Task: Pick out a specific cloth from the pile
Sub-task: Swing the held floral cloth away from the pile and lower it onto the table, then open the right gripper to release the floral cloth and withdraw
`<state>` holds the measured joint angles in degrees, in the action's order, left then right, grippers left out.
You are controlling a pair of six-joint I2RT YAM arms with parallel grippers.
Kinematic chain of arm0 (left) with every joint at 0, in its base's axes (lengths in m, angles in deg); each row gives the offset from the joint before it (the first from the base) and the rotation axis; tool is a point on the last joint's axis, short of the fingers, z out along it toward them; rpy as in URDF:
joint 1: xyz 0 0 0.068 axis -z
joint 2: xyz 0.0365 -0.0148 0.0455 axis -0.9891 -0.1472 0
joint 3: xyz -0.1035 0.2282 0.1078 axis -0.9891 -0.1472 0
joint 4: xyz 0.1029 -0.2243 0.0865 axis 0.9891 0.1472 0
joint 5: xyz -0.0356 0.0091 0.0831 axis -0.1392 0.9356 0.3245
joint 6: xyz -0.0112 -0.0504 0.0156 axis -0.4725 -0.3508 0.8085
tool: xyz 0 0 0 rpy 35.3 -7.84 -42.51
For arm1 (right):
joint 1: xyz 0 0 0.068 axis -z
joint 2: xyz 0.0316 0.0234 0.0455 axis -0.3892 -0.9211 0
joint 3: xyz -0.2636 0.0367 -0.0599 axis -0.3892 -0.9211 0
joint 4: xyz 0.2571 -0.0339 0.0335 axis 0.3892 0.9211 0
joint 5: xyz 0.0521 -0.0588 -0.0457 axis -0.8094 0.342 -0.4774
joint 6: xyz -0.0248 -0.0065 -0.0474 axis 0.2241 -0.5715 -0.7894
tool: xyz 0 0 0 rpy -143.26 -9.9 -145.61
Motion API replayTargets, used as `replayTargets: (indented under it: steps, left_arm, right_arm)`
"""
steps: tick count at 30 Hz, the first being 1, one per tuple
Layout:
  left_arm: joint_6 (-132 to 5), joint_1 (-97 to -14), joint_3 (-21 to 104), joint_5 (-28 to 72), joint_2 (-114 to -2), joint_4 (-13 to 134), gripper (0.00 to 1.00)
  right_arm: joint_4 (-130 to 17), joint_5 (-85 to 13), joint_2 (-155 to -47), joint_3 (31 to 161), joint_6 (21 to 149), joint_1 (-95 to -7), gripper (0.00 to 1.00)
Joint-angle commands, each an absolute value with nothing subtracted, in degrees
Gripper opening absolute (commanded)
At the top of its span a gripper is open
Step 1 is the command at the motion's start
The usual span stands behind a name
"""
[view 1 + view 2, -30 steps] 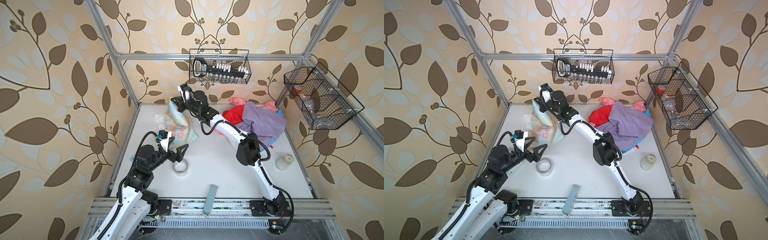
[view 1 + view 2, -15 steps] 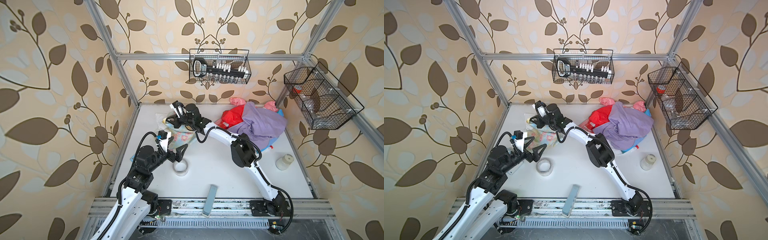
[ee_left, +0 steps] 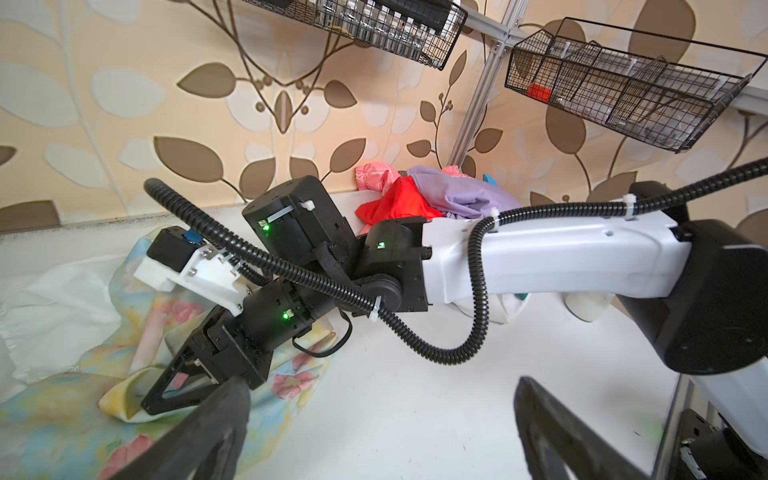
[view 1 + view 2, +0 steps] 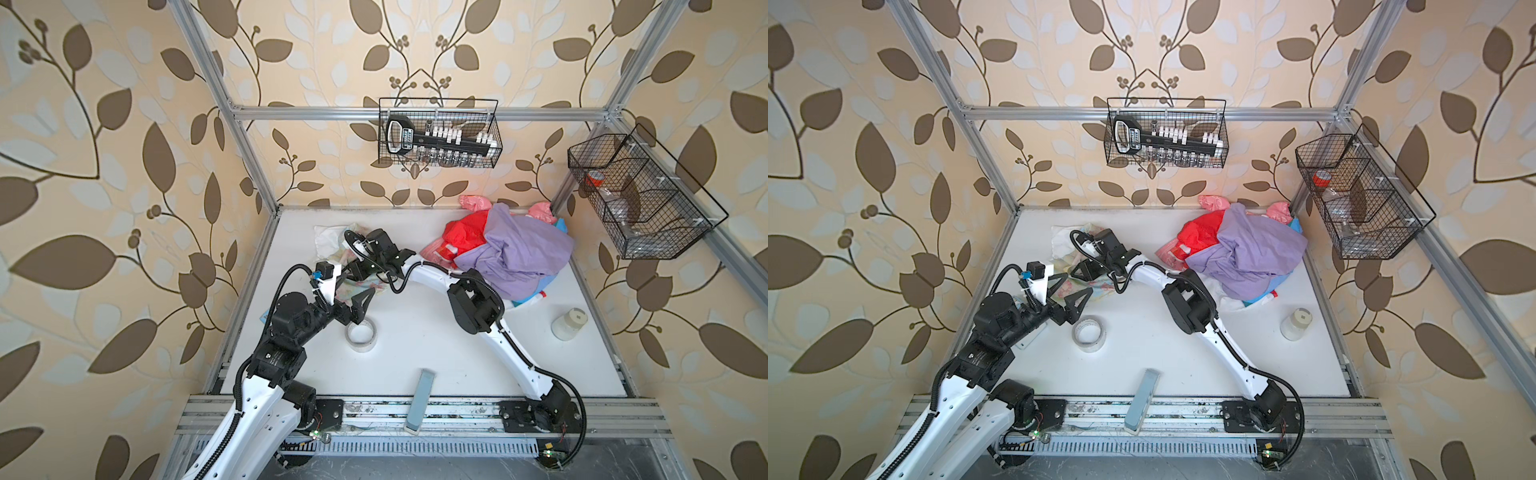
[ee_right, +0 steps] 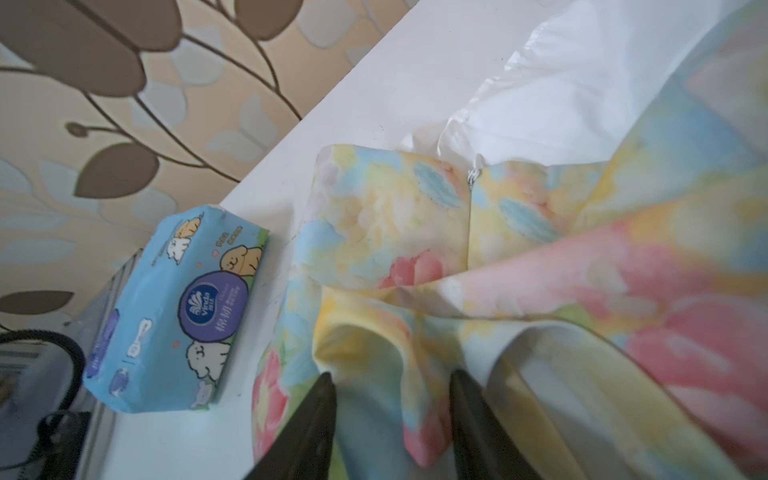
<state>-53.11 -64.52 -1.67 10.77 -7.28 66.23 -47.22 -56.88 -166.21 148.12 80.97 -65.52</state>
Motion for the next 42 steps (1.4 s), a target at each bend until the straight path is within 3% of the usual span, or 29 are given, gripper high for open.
replayTargets:
  steps: [1,9,23,26,30,31,33,42]
  left_arm:
    - [-52.27,-63.78,-1.83,11.40,-6.58,64.43,0.99]
    - [-52.05,-63.76,-1.89,12.16,-6.65,64.43,0.99]
    - [-51.88,-63.77,-1.78,13.42,-6.67,64.69,0.99]
    - [-51.88,-63.76,-1.76,13.31,-6.54,64.69,0.99]
    - [-52.18,-63.65,-1.72,13.25,-6.17,64.60,0.99]
    - [-52.23,-63.69,-1.79,13.16,-5.98,64.60,0.99]
    - [-52.36,-63.61,-1.65,12.97,-5.66,64.60,0.99]
    - [-52.03,-62.65,-1.99,13.97,-3.45,64.88,0.99]
  right_arm:
    - [-43.22,-54.39,-168.71,148.53,79.36,-65.16,0.50]
    - [-43.46,-51.77,-174.67,154.02,83.53,-63.91,0.50]
    - [-56.84,-57.00,-177.18,156.62,96.28,-62.81,0.50]
    - [-57.21,-59.48,-175.69,155.38,94.71,-62.87,0.59]
    - [-58.05,-61.30,-171.27,150.49,90.85,-63.54,0.78]
    - [-58.85,-61.81,-169.81,148.82,90.05,-63.72,0.90]
    - [-59.32,-62.35,-167.26,146.62,88.69,-64.12,0.99]
    - [-58.18,-61.60,-154.96,137.47,84.52,-65.12,1.00]
